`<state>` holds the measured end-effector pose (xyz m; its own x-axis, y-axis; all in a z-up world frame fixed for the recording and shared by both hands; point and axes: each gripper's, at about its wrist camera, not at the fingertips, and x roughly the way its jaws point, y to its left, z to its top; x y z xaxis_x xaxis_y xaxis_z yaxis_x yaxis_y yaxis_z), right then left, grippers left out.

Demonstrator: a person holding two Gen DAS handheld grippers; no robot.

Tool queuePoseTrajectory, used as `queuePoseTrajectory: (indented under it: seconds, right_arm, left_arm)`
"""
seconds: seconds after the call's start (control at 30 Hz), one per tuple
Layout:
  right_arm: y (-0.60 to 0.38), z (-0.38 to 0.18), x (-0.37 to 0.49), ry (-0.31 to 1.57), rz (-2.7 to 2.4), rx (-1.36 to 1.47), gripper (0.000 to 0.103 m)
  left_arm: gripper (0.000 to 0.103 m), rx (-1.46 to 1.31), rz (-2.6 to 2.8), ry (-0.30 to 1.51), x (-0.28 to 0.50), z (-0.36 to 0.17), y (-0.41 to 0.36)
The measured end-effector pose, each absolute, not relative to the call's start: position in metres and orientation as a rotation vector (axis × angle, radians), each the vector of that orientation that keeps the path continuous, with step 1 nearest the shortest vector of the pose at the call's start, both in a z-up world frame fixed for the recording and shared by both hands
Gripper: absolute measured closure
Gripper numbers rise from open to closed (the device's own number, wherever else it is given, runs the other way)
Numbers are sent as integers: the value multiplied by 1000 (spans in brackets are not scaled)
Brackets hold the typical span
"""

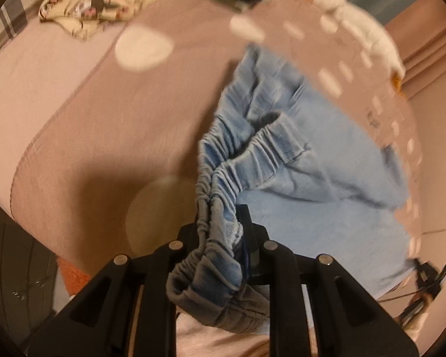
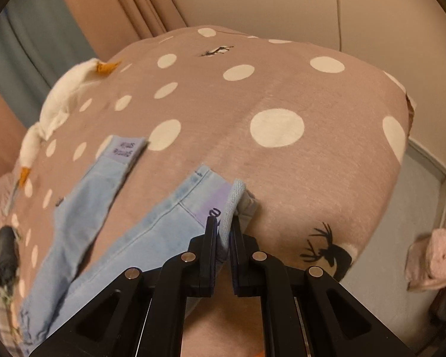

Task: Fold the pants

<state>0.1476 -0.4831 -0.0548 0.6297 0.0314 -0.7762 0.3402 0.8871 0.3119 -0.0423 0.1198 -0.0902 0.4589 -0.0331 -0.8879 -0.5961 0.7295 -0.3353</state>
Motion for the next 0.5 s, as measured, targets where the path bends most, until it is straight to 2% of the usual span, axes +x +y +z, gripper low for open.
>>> queuePoseTrajectory:
  seconds: [0.13, 0.3, 0.37, 0.5]
  right_arm:
    - [-486, -42, 146, 851, -137, 496, 95]
    - [-478, 0, 136, 718, -85, 453, 97]
    - [-481, -9, 133, 733, -123, 432, 97]
    - [-501, -74, 135, 911, -234, 471, 97]
  left_arm:
    - [80, -617, 402, 1075, -38, -93, 113]
    - [79, -654, 390, 1092, -35, -96, 120]
    - [79, -656, 390, 1096, -35, -97, 121]
    - [78, -678, 381, 1106, -33, -98, 124]
